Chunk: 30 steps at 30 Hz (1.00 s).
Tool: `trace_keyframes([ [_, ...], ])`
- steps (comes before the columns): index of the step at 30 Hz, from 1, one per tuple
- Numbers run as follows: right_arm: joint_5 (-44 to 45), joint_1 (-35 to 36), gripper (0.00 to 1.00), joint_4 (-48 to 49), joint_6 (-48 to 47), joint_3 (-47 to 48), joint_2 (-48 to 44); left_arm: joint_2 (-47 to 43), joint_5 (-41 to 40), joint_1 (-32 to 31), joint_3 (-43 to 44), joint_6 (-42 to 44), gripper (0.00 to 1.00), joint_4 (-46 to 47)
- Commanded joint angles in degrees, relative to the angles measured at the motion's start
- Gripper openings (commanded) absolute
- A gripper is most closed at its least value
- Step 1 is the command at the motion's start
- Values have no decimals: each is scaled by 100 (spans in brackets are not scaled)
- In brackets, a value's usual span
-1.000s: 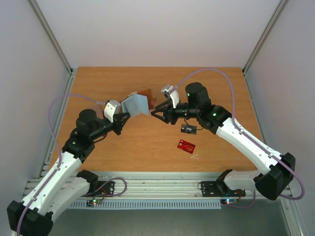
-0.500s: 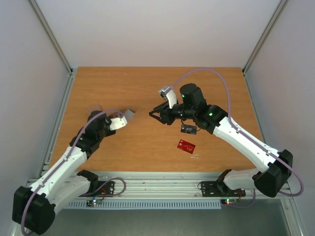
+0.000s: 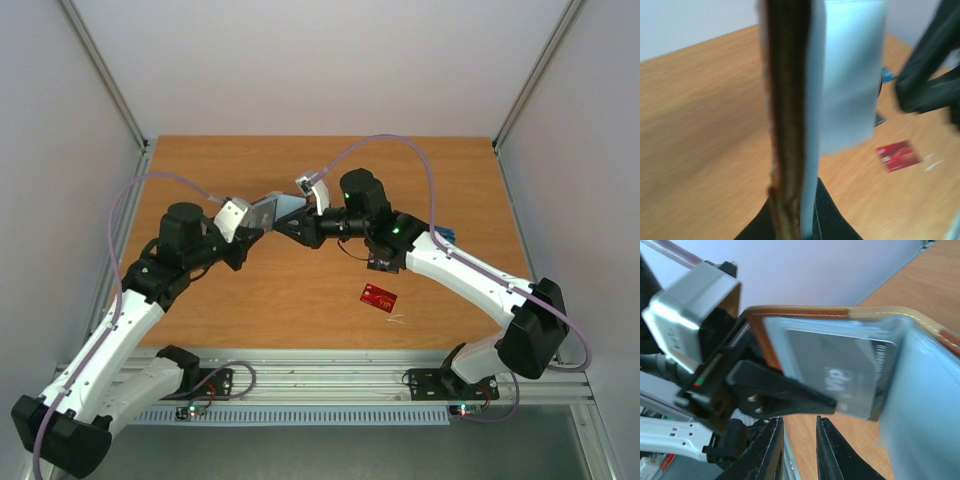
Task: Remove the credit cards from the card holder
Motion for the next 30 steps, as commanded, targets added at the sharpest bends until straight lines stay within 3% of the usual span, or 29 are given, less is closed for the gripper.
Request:
trace_keyframes([
  [1, 396, -37, 19, 142, 125, -32, -256, -250, 1202, 18, 107, -1821, 0, 929],
  [6, 215, -291, 17, -322, -119, 13, -543, -560, 2235, 32, -381, -2411, 0, 2228],
  [12, -639, -466, 17, -1118, -570, 560, -491, -723, 3424, 31, -798, -2638, 0, 3547],
  [17, -1278, -465, 16, -1122, -634, 759, -401, -746, 3656, 31, -851, -2698, 0, 3781],
  [23, -1893, -379, 2, -1017, -617, 810, -242, -750, 3666, 32, -905, -2792, 0, 3996],
  [27, -2200, -385, 1, -704, -681, 690, -430, -741, 3619, 34, -904, -2804, 0, 3968],
  [30, -2141, -413, 1, -807, -922, 655, -595, -747, 3590, 34, -918, -2796, 8, 3960],
])
